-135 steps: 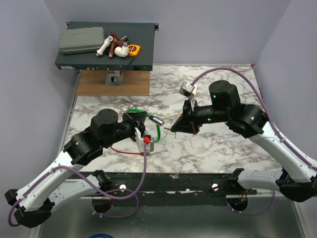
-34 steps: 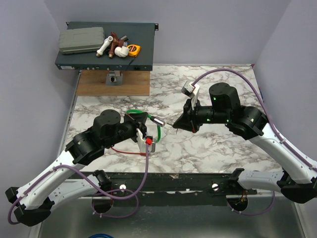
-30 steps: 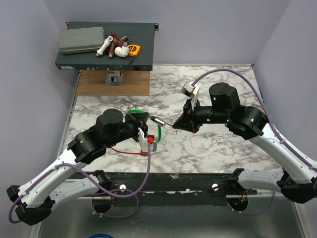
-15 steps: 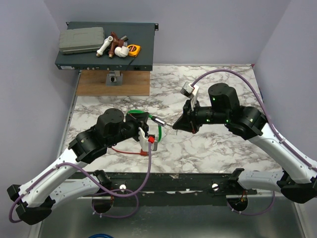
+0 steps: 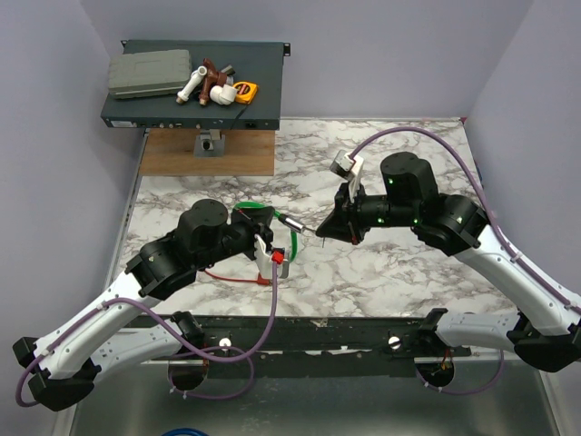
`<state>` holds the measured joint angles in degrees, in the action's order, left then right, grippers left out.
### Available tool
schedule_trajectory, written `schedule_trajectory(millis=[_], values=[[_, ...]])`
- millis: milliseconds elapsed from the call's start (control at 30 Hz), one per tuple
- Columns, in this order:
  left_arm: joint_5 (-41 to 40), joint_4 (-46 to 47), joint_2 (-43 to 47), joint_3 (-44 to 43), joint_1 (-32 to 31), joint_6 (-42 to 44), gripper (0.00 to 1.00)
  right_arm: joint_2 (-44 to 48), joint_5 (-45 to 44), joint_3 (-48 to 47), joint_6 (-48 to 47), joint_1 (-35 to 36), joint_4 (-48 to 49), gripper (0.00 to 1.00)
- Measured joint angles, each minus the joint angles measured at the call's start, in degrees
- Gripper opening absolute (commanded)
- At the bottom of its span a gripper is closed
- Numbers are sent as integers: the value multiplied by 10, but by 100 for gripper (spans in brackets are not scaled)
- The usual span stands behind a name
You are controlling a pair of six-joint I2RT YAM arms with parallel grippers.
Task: Unlock with the key
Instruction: Unlock the lock.
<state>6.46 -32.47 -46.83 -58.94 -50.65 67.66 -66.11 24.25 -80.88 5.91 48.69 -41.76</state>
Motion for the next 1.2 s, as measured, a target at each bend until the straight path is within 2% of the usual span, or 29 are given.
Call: schedule_trajectory(millis=[1200], values=[[-13,-6,5,1,-7,14,0,-17,-29,0,0,0,-8,1]])
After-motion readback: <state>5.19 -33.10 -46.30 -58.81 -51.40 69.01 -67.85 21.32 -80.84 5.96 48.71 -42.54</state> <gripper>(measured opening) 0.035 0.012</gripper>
